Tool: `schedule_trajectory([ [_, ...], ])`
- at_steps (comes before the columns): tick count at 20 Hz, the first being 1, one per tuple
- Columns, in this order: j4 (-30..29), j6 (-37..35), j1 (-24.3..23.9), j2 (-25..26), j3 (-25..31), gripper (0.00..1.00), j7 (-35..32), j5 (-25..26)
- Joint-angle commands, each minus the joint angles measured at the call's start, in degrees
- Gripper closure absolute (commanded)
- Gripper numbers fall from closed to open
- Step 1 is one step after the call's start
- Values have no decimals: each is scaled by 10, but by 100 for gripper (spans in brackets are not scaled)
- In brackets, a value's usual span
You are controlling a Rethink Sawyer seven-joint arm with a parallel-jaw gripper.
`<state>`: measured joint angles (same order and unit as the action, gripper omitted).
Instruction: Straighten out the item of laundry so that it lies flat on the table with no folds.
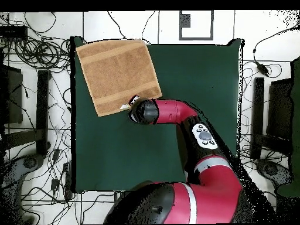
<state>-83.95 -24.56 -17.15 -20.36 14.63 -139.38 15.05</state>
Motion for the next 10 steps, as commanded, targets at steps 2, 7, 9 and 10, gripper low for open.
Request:
schedule_trajectory([
  [2, 4, 100, 12, 168, -11, 100, 0, 55],
  [7, 17, 36, 22, 163, -22, 100, 16, 51],
  [9, 16, 20, 19, 161, -23, 100, 29, 55],
  [10, 16, 13, 17, 161, -25, 100, 36, 59],
])
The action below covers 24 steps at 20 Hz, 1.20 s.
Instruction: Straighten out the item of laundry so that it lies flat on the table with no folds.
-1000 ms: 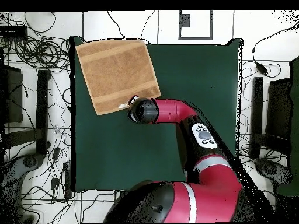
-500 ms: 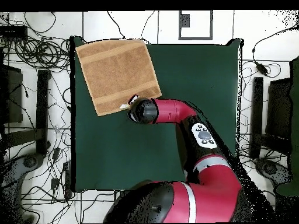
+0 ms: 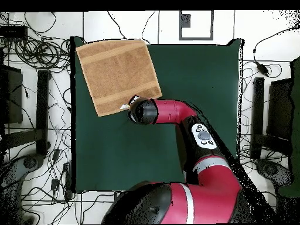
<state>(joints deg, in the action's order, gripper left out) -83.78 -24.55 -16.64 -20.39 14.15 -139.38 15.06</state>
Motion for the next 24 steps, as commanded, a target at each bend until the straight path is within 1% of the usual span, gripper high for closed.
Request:
schedule_trajectory([
  [1, 15, 5, 12, 160, -23, 100, 42, 62],
  [4, 14, 0, 4, 160, -26, 100, 62, 77],
  [10, 8, -10, -26, 164, -23, 100, 119, 112],
  [14, 6, 0, -49, 167, -21, 100, 159, 153],
  [19, 7, -3, -70, 170, -14, 100, 176, 192],
  [24, 5, -21, -78, 167, -12, 100, 162, 211],
])
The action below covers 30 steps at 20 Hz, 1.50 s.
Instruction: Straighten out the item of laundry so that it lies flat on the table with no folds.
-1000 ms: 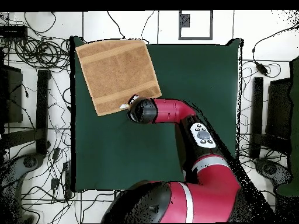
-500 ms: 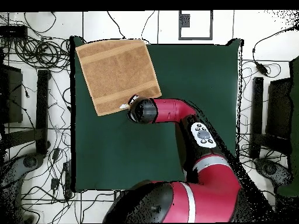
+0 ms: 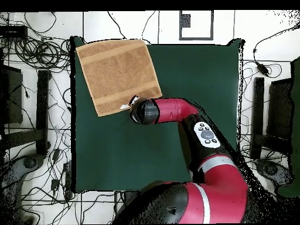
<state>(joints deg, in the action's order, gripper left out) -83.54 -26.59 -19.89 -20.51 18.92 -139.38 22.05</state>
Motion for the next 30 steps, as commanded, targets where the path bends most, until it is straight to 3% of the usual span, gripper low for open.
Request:
schedule_trajectory([
  [1, 2, -5, -48, 168, -57, 100, 160, 144],
  [30, -40, -24, -52, 165, -73, 100, 102, 152],
])
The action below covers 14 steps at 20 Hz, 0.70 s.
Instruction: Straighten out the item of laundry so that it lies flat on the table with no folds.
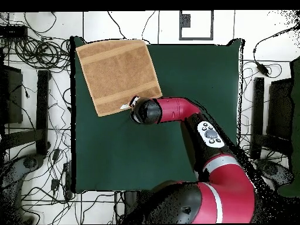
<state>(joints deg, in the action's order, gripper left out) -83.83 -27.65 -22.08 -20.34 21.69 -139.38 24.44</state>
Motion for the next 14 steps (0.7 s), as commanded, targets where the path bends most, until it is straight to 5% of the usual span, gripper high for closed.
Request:
schedule_trajectory([
  [1, -37, -16, -28, 164, -103, 100, 100, 127],
  [14, -51, 32, -12, 164, -120, 100, 70, 147],
])
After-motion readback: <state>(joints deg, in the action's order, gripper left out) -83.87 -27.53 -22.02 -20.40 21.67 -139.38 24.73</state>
